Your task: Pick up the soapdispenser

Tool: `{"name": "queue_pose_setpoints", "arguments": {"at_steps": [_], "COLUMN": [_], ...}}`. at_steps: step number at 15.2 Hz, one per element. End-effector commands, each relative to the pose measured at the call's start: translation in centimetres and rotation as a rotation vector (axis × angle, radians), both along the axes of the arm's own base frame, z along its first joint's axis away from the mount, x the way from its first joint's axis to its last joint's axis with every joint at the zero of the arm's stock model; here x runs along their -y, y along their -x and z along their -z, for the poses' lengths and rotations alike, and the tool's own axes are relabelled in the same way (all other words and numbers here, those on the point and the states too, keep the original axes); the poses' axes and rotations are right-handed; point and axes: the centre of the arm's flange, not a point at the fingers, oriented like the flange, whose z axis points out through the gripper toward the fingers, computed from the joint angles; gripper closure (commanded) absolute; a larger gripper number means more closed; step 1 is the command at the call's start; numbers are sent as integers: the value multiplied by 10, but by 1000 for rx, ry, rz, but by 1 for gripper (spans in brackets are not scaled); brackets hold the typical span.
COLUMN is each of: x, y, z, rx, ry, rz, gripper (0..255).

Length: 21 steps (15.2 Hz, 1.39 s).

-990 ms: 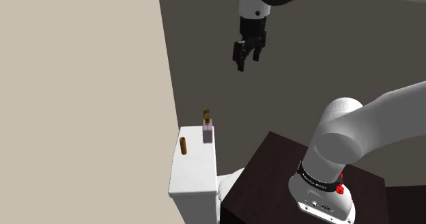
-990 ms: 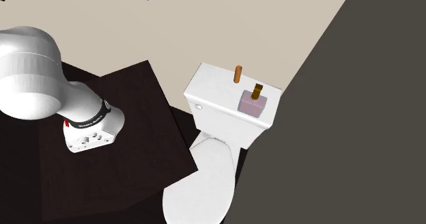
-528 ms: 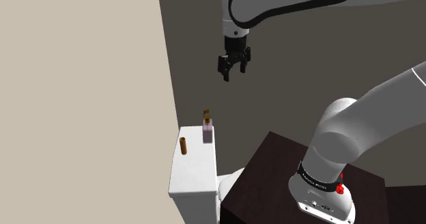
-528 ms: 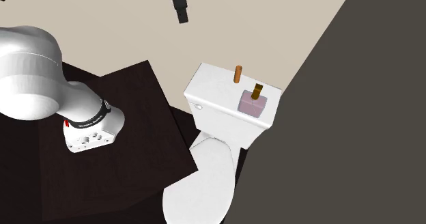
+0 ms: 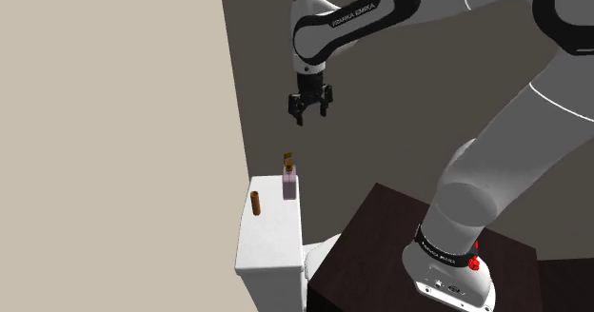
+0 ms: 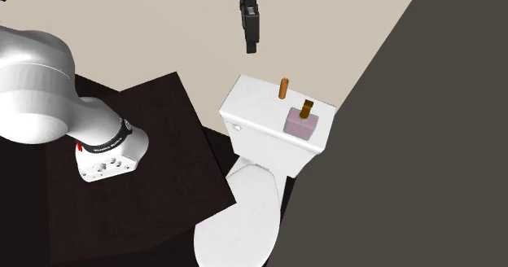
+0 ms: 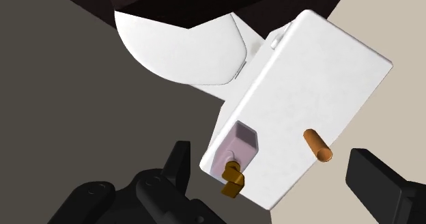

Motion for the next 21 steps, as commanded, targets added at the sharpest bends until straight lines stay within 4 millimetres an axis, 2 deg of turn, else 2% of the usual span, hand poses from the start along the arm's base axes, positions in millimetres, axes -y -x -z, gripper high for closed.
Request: {"name": "queue_pose_setpoints", "arguments": {"at_steps": [1,11,21], "x": [6,52,104], "y": [-19,-99,-166], "z": [24,129,241], "rx": [-10,-59,-109], "ry": [-12,-74,-135], "rz": [34,198,361], "gripper": [0,0,0]}}
